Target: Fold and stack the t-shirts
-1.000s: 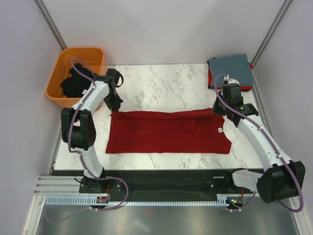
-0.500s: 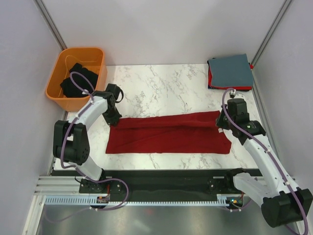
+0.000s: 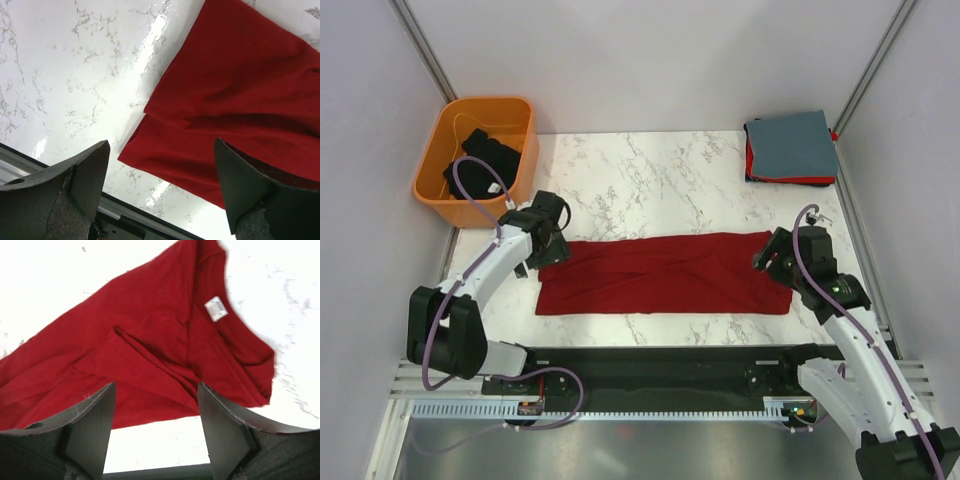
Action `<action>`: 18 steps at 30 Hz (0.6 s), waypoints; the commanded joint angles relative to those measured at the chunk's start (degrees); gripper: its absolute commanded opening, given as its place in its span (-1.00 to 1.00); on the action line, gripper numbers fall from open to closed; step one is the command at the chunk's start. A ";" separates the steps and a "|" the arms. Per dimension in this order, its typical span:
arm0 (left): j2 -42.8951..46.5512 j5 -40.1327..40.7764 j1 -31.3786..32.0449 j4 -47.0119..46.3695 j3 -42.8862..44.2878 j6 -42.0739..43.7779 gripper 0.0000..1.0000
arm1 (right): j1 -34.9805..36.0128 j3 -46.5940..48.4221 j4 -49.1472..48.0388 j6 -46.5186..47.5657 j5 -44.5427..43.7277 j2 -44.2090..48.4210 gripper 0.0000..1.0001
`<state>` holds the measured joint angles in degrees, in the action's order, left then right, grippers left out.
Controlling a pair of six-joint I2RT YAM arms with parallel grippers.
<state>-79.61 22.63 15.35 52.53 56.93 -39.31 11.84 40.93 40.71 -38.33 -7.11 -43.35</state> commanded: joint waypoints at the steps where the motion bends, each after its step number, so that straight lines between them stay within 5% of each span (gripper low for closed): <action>1: 0.52 2.16 0.03 -2.52 2.13 3.36 0.81 | 0.20 0.21 -5.89 -2.10 5.87 -4.71 0.46; 8: -8.16 -2.50 3.01 -6.21 7.75 4.77 0.76 | 4.33 -0.32 -16.70 -3.95 10.72 -17.80 0.47; 18: -21.81 -6.72 8.72 -7.35 11.20 5.91 0.69 | 4.77 -4.36 -20.23 -7.72 8.52 -31.18 0.50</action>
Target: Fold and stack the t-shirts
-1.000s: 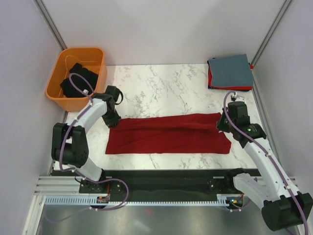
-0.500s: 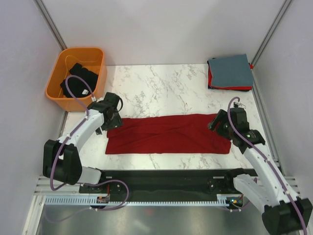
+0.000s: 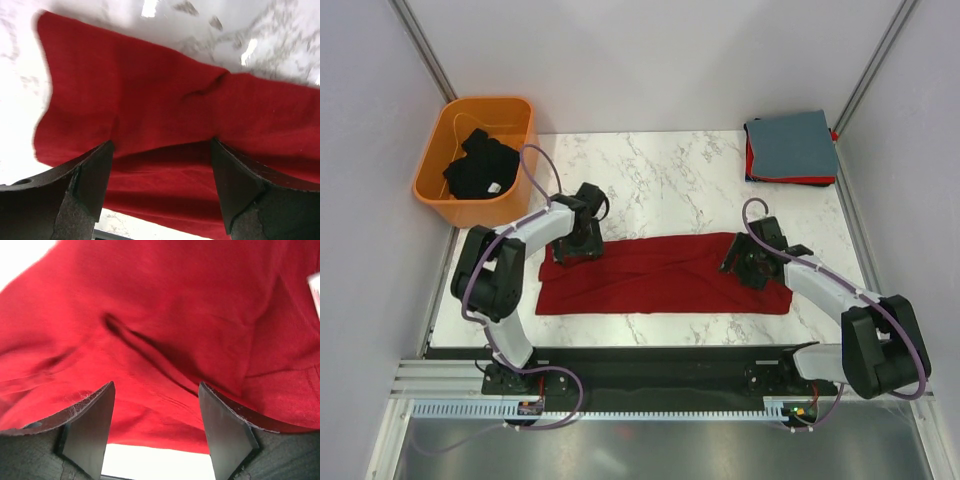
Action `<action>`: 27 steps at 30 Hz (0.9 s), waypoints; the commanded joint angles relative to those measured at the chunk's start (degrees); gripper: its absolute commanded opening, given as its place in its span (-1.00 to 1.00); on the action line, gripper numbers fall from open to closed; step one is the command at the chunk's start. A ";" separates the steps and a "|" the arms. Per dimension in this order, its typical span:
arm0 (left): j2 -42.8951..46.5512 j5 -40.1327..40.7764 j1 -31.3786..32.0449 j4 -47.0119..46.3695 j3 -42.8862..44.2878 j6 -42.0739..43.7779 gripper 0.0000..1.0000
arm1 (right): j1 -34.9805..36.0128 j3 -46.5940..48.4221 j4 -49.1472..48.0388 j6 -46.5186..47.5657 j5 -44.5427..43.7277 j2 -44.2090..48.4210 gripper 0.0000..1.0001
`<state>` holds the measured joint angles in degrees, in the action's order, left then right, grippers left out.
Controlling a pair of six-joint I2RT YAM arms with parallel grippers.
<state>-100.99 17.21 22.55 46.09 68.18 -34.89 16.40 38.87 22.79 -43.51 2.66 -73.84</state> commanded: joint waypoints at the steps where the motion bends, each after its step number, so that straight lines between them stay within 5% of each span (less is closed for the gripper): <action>1: -0.35 -1.65 1.88 -1.08 -0.85 1.24 0.68 | 0.21 -4.14 -2.57 -3.94 -1.25 -0.69 0.49; 6: 0.79 -3.06 3.82 -2.75 -6.47 -1.31 0.68 | 0.21 -5.83 -6.52 -4.40 -1.16 -4.35 0.50; 12: 3.16 -7.36 6.27 -3.28 -13.32 -4.83 0.66 | 0.03 9.97 -6.70 1.65 -0.81 -23.92 0.50; 15: 7.20 -10.70 8.99 -3.63 -17.19 -8.34 0.66 | -0.41 24.37 -5.74 6.74 2.96 -37.27 0.50; 21: 11.34 -30.35 16.28 -11.18 -20.28 -18.18 0.63 | -0.06 65.72 2.87 9.41 9.73 -62.80 0.48; 27: 5.21 -38.74 26.04 -24.81 -18.10 -29.61 0.62 | 0.29 89.76 5.87 6.95 13.25 -79.06 0.52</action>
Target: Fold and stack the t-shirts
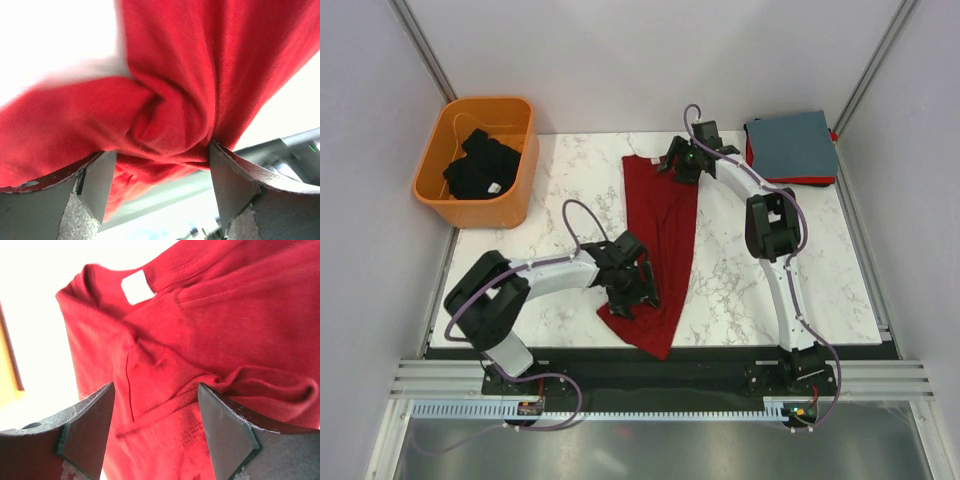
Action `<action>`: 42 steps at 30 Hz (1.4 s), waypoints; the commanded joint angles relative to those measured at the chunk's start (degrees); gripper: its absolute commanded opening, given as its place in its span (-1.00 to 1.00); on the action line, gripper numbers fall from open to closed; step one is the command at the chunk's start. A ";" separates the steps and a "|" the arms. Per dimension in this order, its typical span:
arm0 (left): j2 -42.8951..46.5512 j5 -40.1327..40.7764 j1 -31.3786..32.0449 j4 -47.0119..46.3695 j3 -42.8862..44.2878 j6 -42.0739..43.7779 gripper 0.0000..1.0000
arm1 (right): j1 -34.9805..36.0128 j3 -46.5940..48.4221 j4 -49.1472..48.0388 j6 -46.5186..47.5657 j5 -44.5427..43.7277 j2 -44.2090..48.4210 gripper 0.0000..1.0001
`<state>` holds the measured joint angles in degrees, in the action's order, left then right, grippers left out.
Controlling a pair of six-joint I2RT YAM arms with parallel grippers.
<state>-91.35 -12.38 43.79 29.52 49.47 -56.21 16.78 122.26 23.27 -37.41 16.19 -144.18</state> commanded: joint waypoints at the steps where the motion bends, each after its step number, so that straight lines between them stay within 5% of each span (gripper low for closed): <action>1: -7.23 -9.33 5.77 -8.25 2.28 -8.39 0.62 | -0.16 8.24 5.47 0.58 -0.10 -10.06 0.52; 6: -9.73 -10.91 9.73 -6.76 8.44 -12.43 0.53 | -0.16 14.32 4.16 -0.74 -0.70 -14.38 0.53; 11: 0.52 -7.49 13.24 -0.62 10.45 -16.74 0.49 | -0.78 14.94 2.22 -0.56 -2.47 -12.80 0.56; 18: 11.71 16.03 15.62 23.12 22.50 -9.99 0.52 | -1.39 13.63 2.22 -0.21 -2.56 -4.55 0.62; 22: 11.55 23.27 13.08 25.59 26.19 -0.87 0.57 | -2.27 11.78 2.40 0.31 -0.89 3.54 0.67; 26: 6.72 24.25 2.40 23.84 31.02 6.36 0.59 | -3.50 9.15 5.46 3.20 -1.33 14.94 0.74; 29: 0.93 22.05 -5.26 21.38 33.49 11.81 0.55 | -5.34 2.40 10.73 4.80 -4.57 25.47 0.75; 32: -6.87 20.74 -10.28 17.69 37.44 16.29 0.47 | -5.61 -14.28 11.54 5.41 -6.25 40.30 0.75; 38: -24.10 18.27 -15.13 14.87 50.44 21.49 0.25 | -3.07 -51.70 8.81 4.89 -5.20 70.93 0.75; 42: -32.74 15.64 -16.54 14.34 58.00 21.32 0.20 | -2.45 -64.49 11.27 3.75 -4.85 86.32 0.75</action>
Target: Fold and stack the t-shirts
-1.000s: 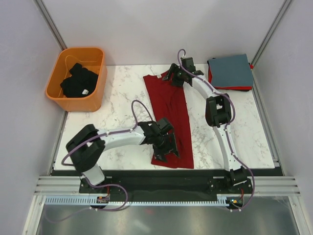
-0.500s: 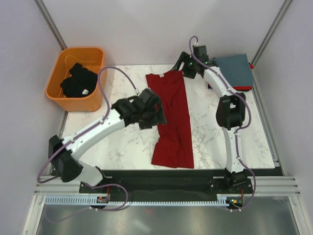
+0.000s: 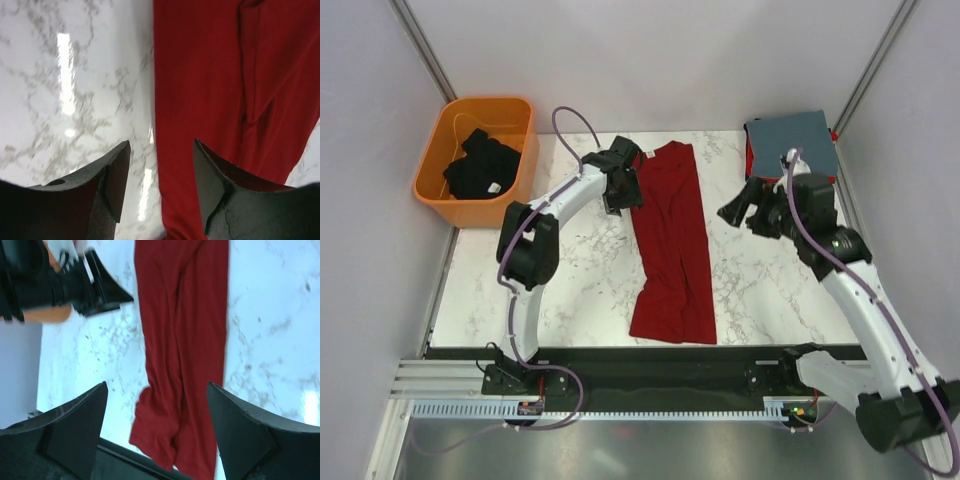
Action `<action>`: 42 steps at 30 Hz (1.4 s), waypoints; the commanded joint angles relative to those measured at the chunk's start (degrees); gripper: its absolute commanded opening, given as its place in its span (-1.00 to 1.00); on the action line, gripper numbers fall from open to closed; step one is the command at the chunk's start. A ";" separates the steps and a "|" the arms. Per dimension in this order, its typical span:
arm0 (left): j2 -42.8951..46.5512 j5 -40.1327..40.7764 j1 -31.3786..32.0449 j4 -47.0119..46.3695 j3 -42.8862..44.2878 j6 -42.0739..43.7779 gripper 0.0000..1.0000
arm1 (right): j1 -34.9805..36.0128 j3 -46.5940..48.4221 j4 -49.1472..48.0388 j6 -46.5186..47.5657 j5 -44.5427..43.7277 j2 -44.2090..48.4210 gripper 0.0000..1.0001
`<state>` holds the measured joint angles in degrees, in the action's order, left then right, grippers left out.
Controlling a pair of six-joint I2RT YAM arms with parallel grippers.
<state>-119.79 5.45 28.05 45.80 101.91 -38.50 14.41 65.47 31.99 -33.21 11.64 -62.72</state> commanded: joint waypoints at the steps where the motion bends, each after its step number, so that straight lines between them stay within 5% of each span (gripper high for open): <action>1: -5.62 -2.38 -1.07 -2.20 8.11 3.26 0.19 | -0.09 -9.82 4.03 -0.10 -0.30 9.41 0.75; 8: -15.21 -4.21 -2.73 -2.56 14.81 1.42 0.08 | -0.09 -19.24 9.67 0.34 1.72 18.95 0.75; 13: -19.42 -7.12 -4.76 -3.00 17.00 0.97 -0.92 | -0.18 -19.42 12.48 2.53 0.84 20.00 0.75; 19: -22.24 -6.94 -8.53 -2.91 26.12 5.10 -0.96 | -0.18 -20.91 13.19 4.12 0.05 19.65 0.75; 22: -23.65 -10.72 -9.86 -2.65 28.26 5.28 -0.68 | -0.09 -21.88 12.49 4.38 0.14 18.95 0.76; 24: -22.78 -12.39 -10.47 -2.56 26.60 5.28 -0.05 | -0.09 -23.19 11.61 4.30 0.31 18.42 0.76; 26: -21.29 -14.40 -10.65 -2.12 24.75 5.45 0.42 | -0.09 -23.63 11.08 4.21 1.01 17.72 0.76; 27: -19.19 -15.20 -10.56 -1.95 22.48 5.72 0.50 | -0.09 -23.72 10.56 3.86 1.02 17.54 0.76; 35: 3.57 -13.11 -10.56 0.25 2.71 6.24 0.58 | 1.48 -31.96 3.88 -1.93 5.06 13.94 0.75; 42: 27.48 -13.97 -8.20 -4.73 -30.91 3.88 0.49 | 13.87 -40.16 -8.07 -9.66 2.61 7.36 0.73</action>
<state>-99.46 -7.77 18.46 44.03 82.35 -34.65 23.94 26.30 31.81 -38.09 15.70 -53.41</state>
